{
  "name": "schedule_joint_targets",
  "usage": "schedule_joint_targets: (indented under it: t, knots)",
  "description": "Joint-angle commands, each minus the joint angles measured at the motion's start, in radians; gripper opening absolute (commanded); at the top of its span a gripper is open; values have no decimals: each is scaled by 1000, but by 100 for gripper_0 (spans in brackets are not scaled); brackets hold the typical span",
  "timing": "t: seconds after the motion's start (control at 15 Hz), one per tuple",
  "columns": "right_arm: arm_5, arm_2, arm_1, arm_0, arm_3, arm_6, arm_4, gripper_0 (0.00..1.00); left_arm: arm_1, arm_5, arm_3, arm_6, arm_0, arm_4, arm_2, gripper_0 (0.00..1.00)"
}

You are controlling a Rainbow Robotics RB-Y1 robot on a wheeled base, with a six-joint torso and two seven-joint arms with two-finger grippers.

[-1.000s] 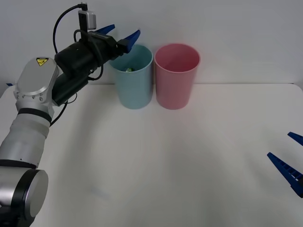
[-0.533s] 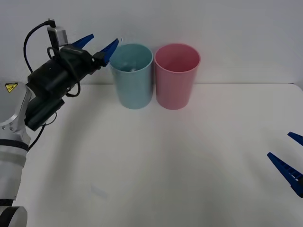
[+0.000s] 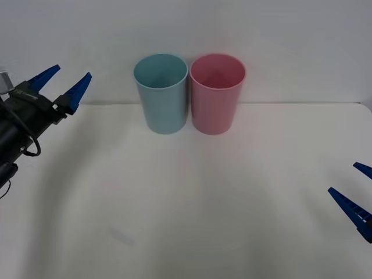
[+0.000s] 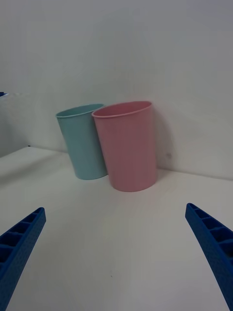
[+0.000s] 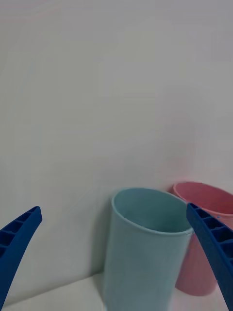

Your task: Grasp the object on the table and drop it into the matching bin: aluminum can to the light blue bin, PET bottle to the pink bin.

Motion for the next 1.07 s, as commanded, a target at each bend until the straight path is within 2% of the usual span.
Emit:
schedule_joint_targets:
  t: [0.07,0.33,0.53,0.8,1.07]
  knots:
    - [0,0,0,0,0,0,0,100,12,-82,-23,-13,66,4,67,100]
    - [0,0,0,0,0,0,0,100,48,-205,-32,-39,157,30,150,100]
    - [0,0,0,0,0,0,0,100,97,-234,-38,-108,252,81,170,100]
    - [0,0,0,0,0,0,0,100,166,-249,-38,-186,377,196,178,100]
    - [0,0,0,0,0,0,0,100,198,-268,-38,-205,463,276,178,100]
